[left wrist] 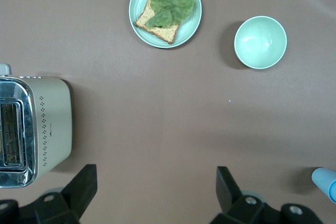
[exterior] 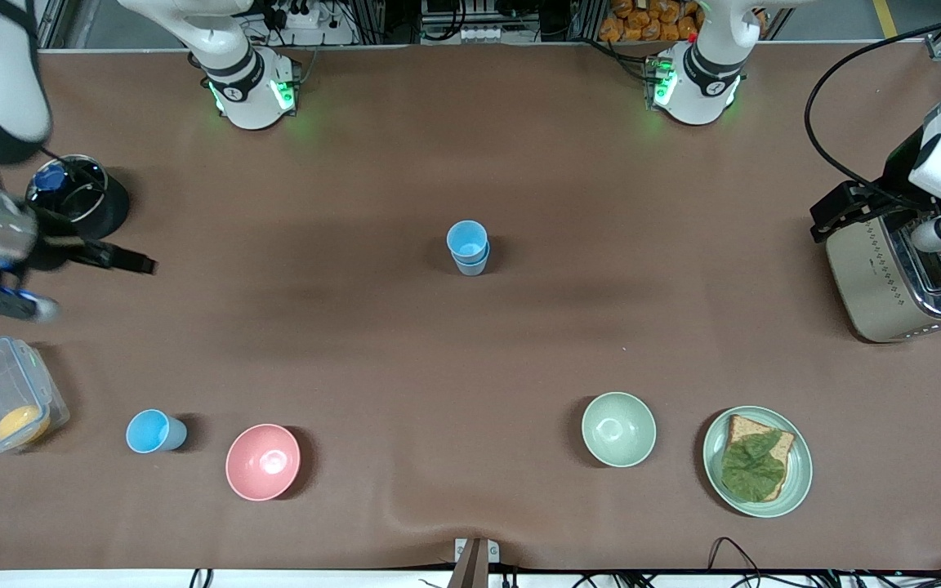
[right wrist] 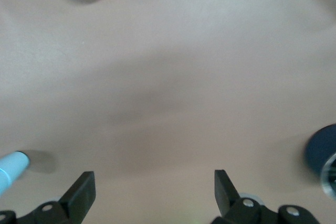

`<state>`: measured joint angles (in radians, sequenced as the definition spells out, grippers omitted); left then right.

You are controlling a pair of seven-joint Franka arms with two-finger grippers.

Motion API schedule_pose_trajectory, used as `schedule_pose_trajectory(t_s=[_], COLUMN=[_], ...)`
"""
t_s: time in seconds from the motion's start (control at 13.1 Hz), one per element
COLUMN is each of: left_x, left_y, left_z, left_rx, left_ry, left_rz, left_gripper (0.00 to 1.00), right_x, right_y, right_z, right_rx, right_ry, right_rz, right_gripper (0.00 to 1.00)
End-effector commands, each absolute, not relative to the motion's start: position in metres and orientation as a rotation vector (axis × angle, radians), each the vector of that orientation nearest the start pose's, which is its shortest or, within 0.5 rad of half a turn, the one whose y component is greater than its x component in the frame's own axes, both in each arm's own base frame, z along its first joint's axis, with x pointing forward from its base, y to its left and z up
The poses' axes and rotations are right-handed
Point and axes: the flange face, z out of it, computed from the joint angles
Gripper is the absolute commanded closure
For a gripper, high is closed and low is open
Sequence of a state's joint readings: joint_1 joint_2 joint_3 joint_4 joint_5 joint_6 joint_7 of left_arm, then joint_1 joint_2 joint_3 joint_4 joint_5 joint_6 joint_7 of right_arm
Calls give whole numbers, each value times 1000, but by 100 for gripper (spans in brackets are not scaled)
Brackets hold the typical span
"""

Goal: Stack blue cups with both arms

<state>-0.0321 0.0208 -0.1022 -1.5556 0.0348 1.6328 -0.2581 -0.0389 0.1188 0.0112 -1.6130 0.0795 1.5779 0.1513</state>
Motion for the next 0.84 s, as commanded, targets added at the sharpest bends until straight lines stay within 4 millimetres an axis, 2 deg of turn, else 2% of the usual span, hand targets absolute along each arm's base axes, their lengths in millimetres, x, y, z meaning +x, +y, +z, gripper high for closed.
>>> schedule_pose_trajectory(t_s=[0.0, 0.31, 0.38, 0.76], left_x=[560, 559, 559, 557], left_y=[-72, -74, -74, -75], left_z=[631, 632, 632, 634], left_rx=[-3133, -3131, -3129, -3138], left_ry=[-134, -127, -127, -130], left_rz=[-87, -90, -90, -95], left_gripper=[0, 0, 0, 0], right_x=[561, 553, 551, 547], right_y=[-21, -27, -24, -16], right_z=[583, 630, 636, 636], right_rx=[-3173, -3202, -3200, -3161], right_ry=[110, 83, 77, 93], right_rz=[112, 63, 65, 109], right_gripper=[0, 0, 0, 0])
